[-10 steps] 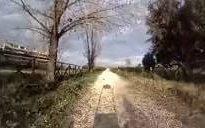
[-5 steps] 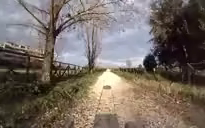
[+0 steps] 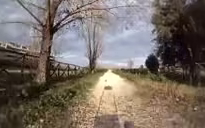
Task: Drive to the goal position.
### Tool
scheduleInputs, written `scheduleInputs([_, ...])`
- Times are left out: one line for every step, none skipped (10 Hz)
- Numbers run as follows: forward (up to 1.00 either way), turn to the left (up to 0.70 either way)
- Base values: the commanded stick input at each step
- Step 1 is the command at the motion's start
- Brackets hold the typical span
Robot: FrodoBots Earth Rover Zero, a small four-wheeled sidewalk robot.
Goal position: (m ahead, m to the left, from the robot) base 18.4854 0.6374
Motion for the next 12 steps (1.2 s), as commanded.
scheduleInputs([0.70, 0.00])
scheduleInputs([0.70, 0.00])
scheduleInputs([0.70, 0.00])
scheduleInputs([0.70, 0.00])
scheduleInputs([0.70, 0.00])
scheduleInputs([0.70, 0.00])
scheduleInputs([0.70, 0.00])
scheduleInputs([0.70, 0.00])
scheduleInputs([0.70, 0.00])
scheduleInputs([0.70, 0.00])
scheduleInputs([0.70, -0.35])
scheduleInputs([0.70, -0.35])
